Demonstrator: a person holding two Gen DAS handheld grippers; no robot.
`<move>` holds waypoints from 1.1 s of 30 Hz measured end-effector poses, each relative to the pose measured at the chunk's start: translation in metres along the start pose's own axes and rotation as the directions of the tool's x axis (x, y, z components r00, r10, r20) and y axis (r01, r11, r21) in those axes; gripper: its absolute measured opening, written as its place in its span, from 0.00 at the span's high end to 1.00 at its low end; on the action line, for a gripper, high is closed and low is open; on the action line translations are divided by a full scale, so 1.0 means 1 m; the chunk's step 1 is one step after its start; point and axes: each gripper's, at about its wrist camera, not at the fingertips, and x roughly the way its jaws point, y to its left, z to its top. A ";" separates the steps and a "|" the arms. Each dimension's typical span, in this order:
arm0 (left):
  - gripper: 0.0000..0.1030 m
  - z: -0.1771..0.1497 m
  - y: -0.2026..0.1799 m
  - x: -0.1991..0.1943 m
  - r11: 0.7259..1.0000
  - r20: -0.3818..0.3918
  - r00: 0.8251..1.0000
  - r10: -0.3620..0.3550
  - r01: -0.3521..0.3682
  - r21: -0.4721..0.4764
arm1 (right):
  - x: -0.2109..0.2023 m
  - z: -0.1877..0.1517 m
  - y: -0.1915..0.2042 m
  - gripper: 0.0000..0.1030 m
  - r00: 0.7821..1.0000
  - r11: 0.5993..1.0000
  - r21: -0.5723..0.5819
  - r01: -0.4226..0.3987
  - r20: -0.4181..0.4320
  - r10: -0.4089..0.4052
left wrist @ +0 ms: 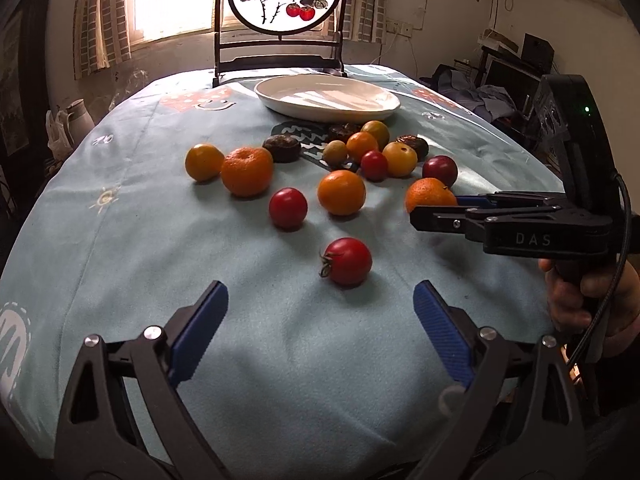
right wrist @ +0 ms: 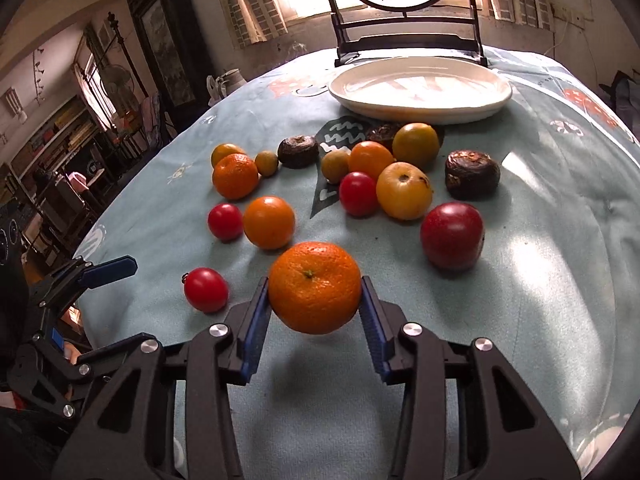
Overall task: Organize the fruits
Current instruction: 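Grasp a mandarin with the right gripper while the left gripper grasps a red cherry tomato, then carry the mandarin and tomato onto the white plate and open both grippers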
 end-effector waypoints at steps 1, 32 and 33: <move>0.17 0.003 -0.004 0.004 1.000 -0.005 1.000 -0.004 0.004 0.016 | 0.000 -0.002 -0.005 0.57 1.000 0.999 0.025 -0.021 -0.008 0.021; 0.69 0.117 0.017 0.032 0.995 0.056 0.995 -0.084 0.086 -0.052 | -0.023 0.048 -0.026 0.57 0.990 0.999 0.016 -0.050 0.134 0.048; 0.69 0.135 0.021 0.041 0.992 0.054 0.993 -0.105 0.109 -0.068 | -0.023 0.063 -0.032 0.57 0.987 0.999 0.025 -0.023 0.160 0.019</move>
